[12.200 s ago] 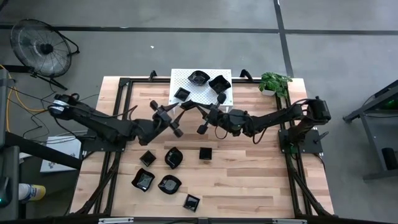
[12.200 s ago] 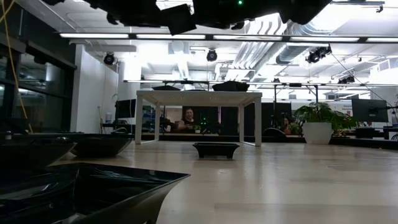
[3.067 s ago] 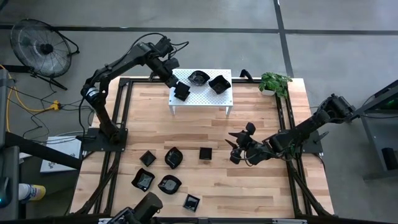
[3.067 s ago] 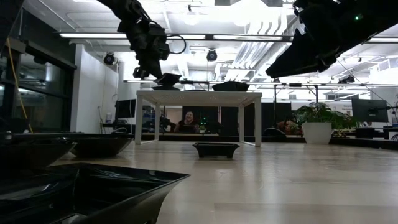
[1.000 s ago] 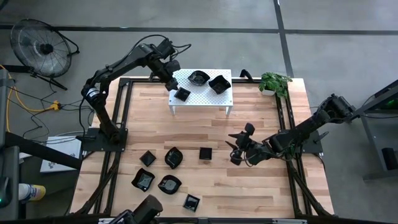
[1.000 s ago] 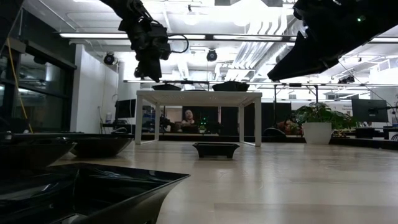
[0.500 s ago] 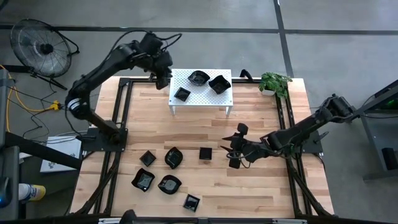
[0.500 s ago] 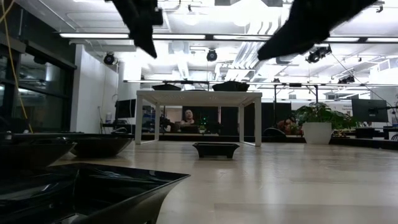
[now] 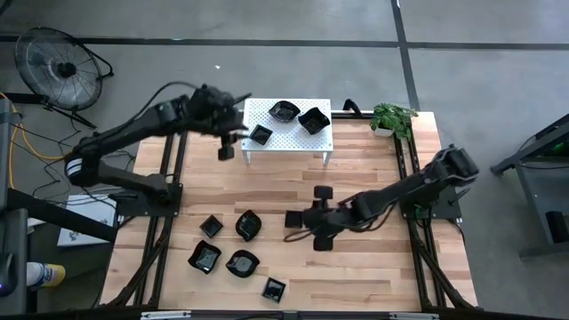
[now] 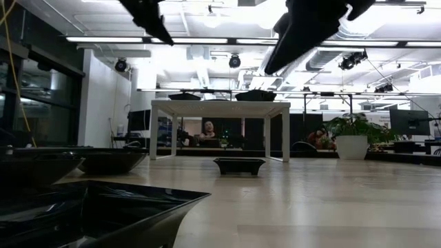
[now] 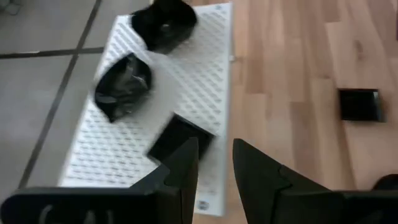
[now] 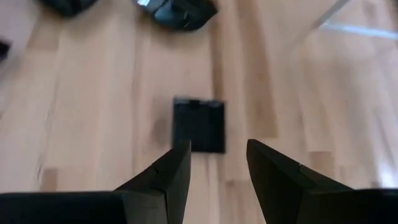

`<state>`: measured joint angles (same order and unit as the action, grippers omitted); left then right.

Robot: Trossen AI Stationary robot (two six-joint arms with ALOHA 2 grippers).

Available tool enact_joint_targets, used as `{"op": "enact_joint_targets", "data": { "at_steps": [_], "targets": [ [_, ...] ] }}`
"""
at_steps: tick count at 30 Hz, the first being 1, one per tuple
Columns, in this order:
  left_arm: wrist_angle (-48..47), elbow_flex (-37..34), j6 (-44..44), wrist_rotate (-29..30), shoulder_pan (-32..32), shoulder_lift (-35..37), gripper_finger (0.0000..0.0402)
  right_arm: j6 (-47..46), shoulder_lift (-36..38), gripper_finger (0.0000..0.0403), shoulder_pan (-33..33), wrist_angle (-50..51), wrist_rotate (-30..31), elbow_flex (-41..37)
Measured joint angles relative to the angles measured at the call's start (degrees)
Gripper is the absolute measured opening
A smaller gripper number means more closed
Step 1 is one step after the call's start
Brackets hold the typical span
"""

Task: Pick & Place Mini shaped plates
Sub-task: Stack the black square plate on top of the black square plate on the shelf

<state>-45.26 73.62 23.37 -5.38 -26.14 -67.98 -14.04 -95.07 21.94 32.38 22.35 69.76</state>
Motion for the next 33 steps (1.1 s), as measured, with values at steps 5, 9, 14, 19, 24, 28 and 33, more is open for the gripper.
{"op": "enact_joint_targets", "data": {
  "at_steps": [5,9,14,19,24,28,33],
  "targets": [
    [8.9,-14.3,-5.9,0.3,3.0,9.5,0.0097,1.4,-6.0,0.0152,0.6,1.9,-7.9,2.4],
    [18.0,-23.6,-9.8,0.2,6.7,17.5,0.0097,6.7,-10.0,0.0152,1.6,1.1,-9.4,2.5],
    [23.2,-31.9,-13.2,4.6,11.7,26.0,0.0097,6.4,-13.8,0.0152,1.8,-4.4,-9.4,2.4],
    [25.3,-36.5,-14.7,7.9,16.1,31.3,0.0097,3.3,-15.2,0.0152,0.4,-8.4,-5.4,2.5],
    [25.6,-37.7,-14.8,11.1,19.7,33.4,0.0097,2.2,-15.3,0.0152,-1.0,-9.0,-4.9,2.5],
    [25.5,-37.7,-14.6,13.1,22.2,33.4,0.0097,2.5,-15.3,0.0152,-1.1,-9.6,-3.8,2.5],
    [25.5,-37.7,-14.6,15.0,23.9,33.4,0.0097,2.7,-16.6,0.0152,-1.3,-9.9,-5.0,2.6]
  ]
}}
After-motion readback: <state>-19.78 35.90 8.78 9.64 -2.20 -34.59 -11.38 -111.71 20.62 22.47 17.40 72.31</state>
